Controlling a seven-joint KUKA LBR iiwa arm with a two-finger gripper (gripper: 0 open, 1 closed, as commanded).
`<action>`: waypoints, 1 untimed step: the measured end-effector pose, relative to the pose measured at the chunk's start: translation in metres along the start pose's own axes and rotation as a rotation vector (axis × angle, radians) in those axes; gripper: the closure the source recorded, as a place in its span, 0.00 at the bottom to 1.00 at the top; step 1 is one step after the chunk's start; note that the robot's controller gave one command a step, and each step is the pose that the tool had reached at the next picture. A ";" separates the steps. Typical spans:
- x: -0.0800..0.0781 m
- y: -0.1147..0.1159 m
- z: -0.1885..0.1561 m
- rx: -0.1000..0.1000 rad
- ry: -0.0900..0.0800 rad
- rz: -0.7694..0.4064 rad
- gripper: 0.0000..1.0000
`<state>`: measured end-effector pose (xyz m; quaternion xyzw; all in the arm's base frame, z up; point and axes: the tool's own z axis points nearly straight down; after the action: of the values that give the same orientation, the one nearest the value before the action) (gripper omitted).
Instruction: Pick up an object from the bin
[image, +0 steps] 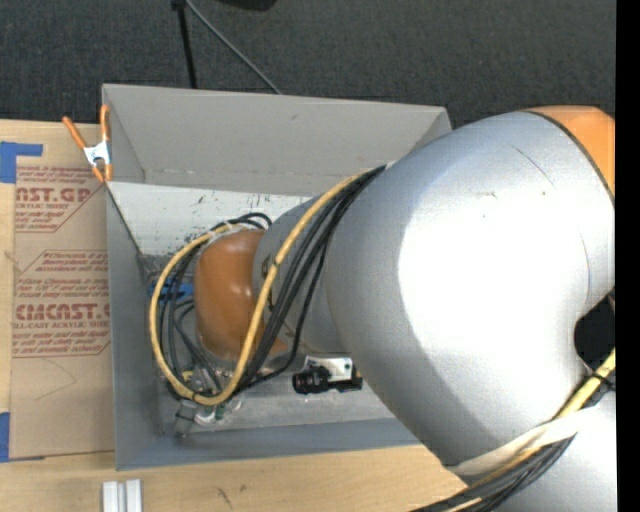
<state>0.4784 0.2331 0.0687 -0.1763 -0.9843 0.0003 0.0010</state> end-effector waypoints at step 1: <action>0.000 0.000 0.000 -0.001 0.001 0.000 0.00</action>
Offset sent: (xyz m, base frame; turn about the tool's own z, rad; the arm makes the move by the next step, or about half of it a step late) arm 0.0000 0.0000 0.0000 0.0000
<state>0.4783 0.2334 0.0683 -0.1763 -0.9843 -0.0001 0.0012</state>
